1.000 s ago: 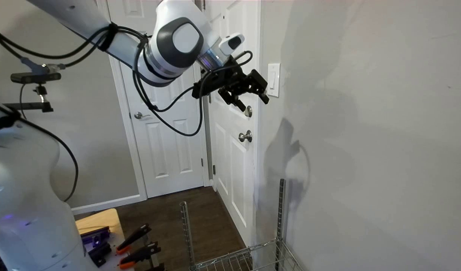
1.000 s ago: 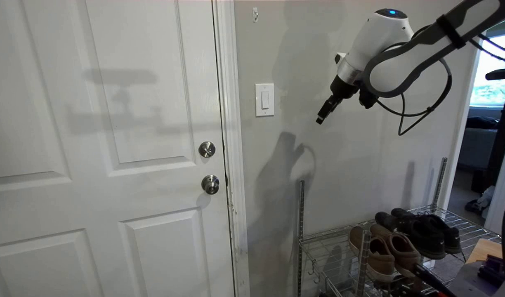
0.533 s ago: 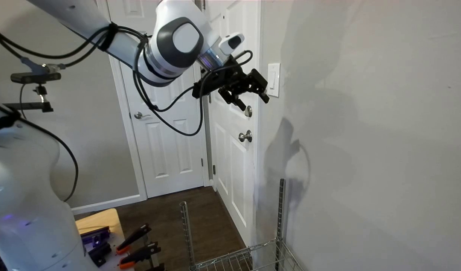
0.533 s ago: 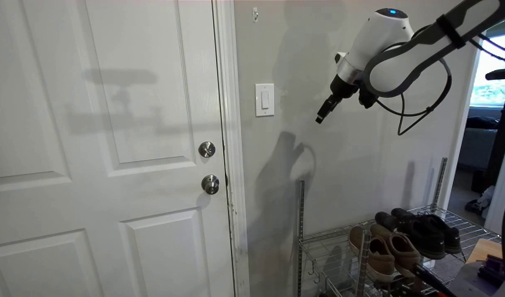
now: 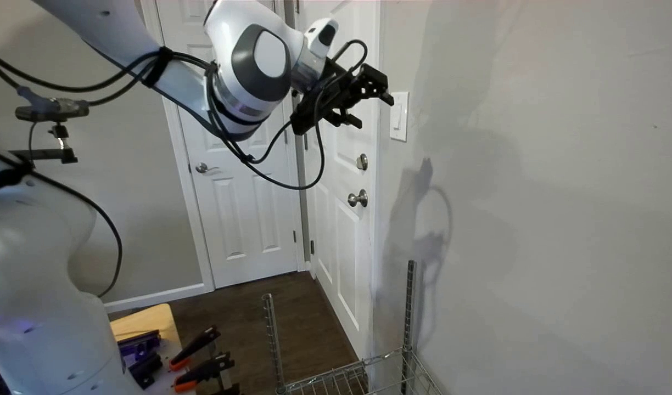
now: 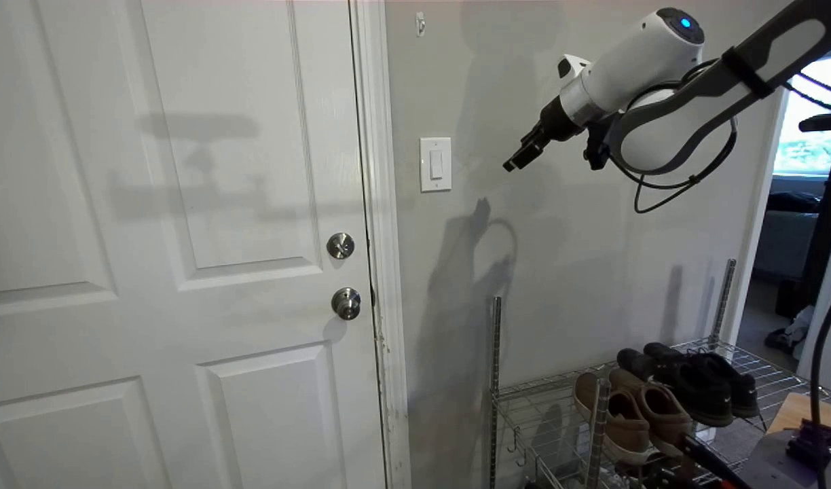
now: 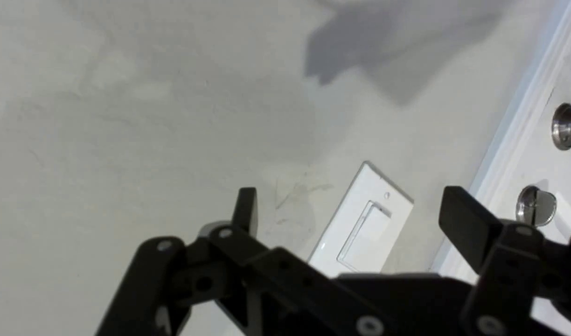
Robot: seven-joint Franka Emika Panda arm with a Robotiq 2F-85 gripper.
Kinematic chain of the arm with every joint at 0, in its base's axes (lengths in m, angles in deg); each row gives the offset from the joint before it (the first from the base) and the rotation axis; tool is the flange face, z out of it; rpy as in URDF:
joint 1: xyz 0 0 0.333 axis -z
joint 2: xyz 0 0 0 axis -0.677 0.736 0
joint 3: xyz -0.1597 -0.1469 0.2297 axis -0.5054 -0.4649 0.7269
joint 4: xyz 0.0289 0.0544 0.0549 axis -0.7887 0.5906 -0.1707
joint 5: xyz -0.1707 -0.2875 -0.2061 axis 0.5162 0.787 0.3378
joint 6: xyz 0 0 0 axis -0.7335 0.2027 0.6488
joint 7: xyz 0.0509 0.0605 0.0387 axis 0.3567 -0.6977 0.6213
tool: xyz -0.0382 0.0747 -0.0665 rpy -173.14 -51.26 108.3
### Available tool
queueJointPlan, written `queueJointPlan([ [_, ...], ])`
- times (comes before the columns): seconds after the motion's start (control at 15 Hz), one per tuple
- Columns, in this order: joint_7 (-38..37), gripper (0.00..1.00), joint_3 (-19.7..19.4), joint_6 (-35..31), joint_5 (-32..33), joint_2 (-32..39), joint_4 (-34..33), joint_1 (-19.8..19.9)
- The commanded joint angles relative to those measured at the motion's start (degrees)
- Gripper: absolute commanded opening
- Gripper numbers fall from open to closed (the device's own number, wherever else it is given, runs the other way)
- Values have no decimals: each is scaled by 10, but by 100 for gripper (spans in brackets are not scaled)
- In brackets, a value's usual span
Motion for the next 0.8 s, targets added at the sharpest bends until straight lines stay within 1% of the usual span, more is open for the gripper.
queueJointPlan([
  [0.0, 3, 100, 55, -90, 8, -11, 19, 81],
  [0.07, 7, 100, 70, -105, 1, -11, 22, 100],
  [0.13, 0, 100, 42, -71, 2, 0, 7, 62],
  [0.2, 0, 100, 48, -75, 2, 0, 7, 70],
  [0.6, 0, 100, 46, -75, 2, 1, 7, 67],
  [0.73, -5, 100, 37, -76, 3, -10, 17, 55],
])
